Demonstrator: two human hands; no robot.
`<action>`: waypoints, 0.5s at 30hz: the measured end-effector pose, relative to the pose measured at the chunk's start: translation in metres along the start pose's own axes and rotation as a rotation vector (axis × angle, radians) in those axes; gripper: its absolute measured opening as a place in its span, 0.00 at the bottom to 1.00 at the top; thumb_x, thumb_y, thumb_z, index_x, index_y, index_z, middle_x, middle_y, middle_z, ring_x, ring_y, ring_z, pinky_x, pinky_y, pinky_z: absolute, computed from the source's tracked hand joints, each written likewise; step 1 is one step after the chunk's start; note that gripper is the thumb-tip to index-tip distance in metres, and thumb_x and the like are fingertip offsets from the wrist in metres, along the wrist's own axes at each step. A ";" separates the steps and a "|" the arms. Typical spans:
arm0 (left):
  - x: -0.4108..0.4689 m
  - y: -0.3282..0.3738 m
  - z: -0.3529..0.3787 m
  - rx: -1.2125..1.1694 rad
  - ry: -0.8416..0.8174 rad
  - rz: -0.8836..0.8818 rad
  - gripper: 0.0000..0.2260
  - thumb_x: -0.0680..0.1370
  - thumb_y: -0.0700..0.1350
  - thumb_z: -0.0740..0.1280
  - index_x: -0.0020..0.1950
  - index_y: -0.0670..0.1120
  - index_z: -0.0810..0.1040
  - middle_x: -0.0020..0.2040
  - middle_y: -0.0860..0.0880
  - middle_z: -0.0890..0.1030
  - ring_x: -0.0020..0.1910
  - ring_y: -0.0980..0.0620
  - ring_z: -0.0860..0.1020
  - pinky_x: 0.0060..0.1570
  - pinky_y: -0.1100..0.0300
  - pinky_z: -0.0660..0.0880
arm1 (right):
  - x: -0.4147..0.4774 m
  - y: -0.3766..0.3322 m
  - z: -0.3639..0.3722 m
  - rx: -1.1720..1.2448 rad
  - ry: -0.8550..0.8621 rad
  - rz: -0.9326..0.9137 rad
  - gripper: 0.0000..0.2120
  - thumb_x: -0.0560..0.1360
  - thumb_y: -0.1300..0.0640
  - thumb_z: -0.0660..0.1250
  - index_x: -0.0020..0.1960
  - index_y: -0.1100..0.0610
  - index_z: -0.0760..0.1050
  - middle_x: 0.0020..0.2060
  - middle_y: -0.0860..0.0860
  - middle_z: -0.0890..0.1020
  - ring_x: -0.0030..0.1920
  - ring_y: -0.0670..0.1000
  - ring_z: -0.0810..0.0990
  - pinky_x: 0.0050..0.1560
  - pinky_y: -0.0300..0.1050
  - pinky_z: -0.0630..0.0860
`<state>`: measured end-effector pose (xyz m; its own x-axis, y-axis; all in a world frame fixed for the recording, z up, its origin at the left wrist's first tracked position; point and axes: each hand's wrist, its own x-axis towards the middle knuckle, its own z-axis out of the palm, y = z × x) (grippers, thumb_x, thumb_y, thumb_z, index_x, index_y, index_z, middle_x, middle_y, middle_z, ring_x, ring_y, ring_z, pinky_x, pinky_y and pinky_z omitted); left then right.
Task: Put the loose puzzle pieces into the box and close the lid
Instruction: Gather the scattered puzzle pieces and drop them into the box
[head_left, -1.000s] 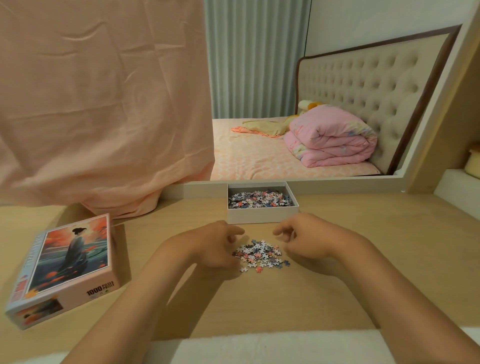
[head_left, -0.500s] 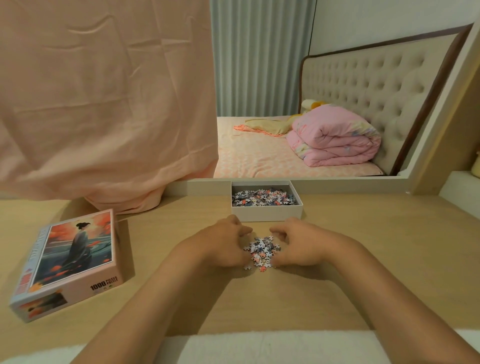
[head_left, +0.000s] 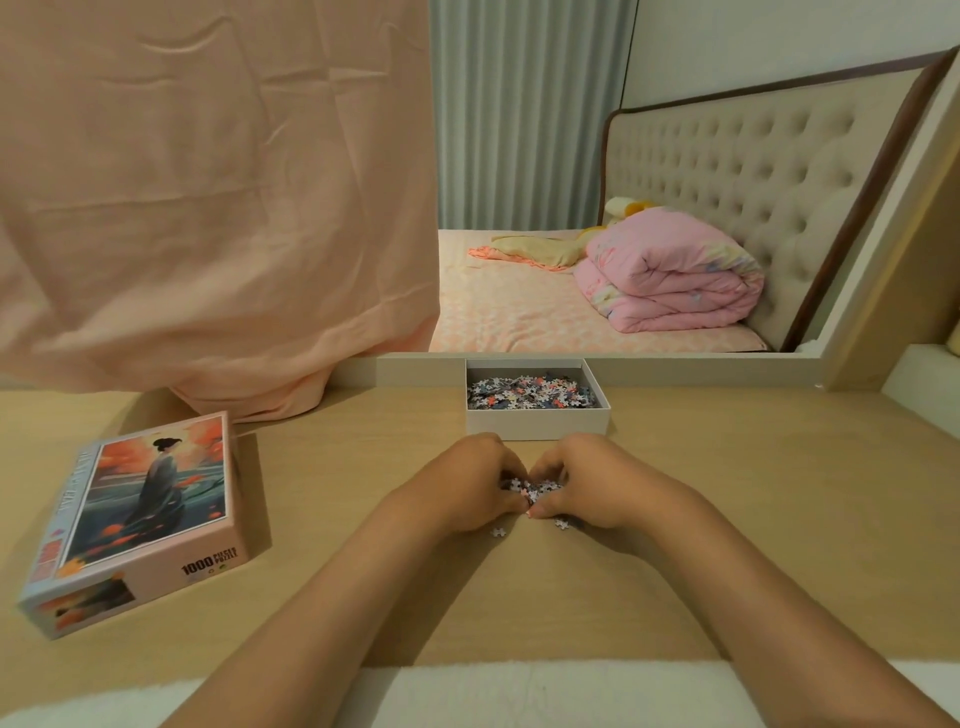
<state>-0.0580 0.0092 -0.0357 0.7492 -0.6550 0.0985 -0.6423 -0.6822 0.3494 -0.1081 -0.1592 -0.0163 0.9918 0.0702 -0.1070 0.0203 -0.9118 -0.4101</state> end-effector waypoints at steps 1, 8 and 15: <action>0.000 0.000 0.000 -0.018 0.024 -0.004 0.15 0.73 0.52 0.73 0.58 0.51 0.82 0.48 0.50 0.77 0.47 0.52 0.76 0.46 0.60 0.71 | 0.000 0.000 0.001 0.015 0.022 -0.001 0.18 0.69 0.48 0.78 0.58 0.49 0.83 0.42 0.46 0.81 0.43 0.47 0.78 0.41 0.40 0.71; 0.002 -0.004 0.001 -0.267 0.106 -0.114 0.09 0.69 0.49 0.78 0.47 0.51 0.83 0.42 0.53 0.83 0.40 0.55 0.78 0.40 0.61 0.74 | 0.008 0.005 0.008 0.317 0.117 0.049 0.05 0.69 0.61 0.77 0.42 0.52 0.85 0.34 0.49 0.85 0.33 0.48 0.82 0.40 0.44 0.81; 0.005 -0.005 0.001 -0.667 0.129 -0.212 0.04 0.73 0.43 0.75 0.47 0.48 0.84 0.38 0.47 0.84 0.33 0.55 0.79 0.36 0.57 0.78 | 0.010 0.009 0.013 0.931 0.156 0.164 0.05 0.72 0.70 0.73 0.46 0.64 0.83 0.39 0.60 0.83 0.33 0.53 0.80 0.37 0.46 0.79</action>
<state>-0.0515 0.0089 -0.0380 0.8868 -0.4582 0.0608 -0.2760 -0.4194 0.8648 -0.0994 -0.1609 -0.0329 0.9804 -0.1454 -0.1327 -0.1621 -0.2136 -0.9634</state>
